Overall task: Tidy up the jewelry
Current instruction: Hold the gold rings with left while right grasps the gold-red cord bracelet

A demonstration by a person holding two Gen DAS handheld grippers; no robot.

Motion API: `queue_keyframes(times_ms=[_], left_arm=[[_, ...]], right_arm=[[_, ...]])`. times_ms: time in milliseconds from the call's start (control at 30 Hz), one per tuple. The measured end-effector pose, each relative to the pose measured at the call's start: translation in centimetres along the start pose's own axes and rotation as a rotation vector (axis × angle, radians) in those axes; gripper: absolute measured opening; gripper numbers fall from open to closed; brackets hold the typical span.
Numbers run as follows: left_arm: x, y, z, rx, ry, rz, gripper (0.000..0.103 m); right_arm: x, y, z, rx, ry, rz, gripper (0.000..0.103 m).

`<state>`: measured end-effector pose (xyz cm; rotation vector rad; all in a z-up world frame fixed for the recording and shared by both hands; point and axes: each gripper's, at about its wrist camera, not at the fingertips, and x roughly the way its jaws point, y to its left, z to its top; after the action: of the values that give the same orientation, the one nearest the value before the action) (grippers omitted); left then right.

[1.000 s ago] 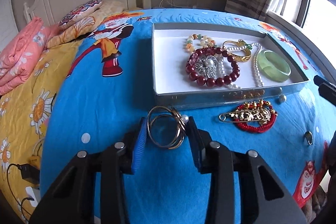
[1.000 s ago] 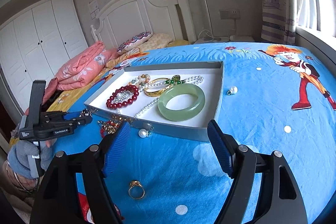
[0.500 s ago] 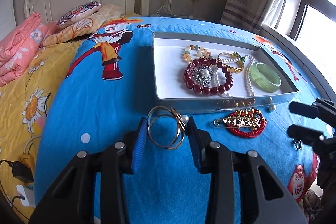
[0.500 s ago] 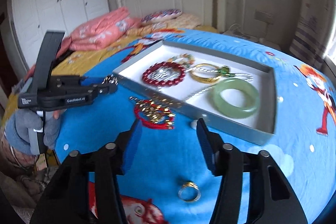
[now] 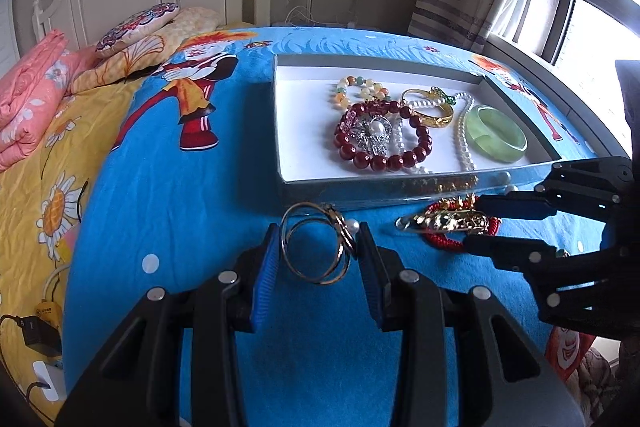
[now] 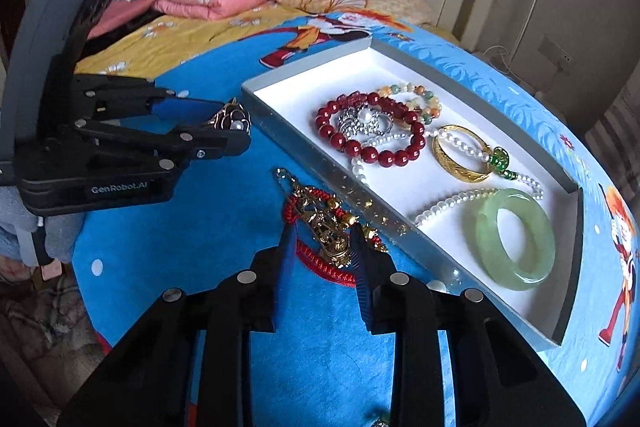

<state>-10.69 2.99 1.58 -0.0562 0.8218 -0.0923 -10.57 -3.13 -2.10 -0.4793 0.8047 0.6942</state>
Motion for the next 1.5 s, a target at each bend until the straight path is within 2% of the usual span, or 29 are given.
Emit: queue_keyframes(times_ms=[300, 400, 500, 1033, 1233, 1500], left_arm=[[0.1, 0.0, -0.1, 0.004, 0.006, -0.002, 0.038], [0.0, 0.0, -0.1, 0.004, 0.006, -0.001, 0.038], [0.1, 0.0, -0.1, 0.004, 0.005, -0.002, 0.038], [0.1, 0.0, -0.1, 0.003, 0.004, 0.0, 0.038], [-0.4, 0.3, -0.2, -0.016, -0.03, 0.008, 0.038], [-1.9, 0.8, -0.5, -0.033, -0.107, -0.031, 0.038]], right_arm=[[0.0, 0.0, -0.1, -0.015, -0.027, 0.001, 0.028], [-0.1, 0.8, -0.3, -0.053, -0.039, -0.034, 0.021], [-0.4, 1.3, -0.4, -0.064, -0.052, -0.052, 0.02], [-6.1, 0.4, -0.3, 0.031, -0.279, -0.066, 0.02], [-8.3, -0.6, -0.8, 0.11, -0.352, -0.005, 0.02], [-10.0, -1.8, -2.0, 0.157, -0.39, -0.013, 0.02]])
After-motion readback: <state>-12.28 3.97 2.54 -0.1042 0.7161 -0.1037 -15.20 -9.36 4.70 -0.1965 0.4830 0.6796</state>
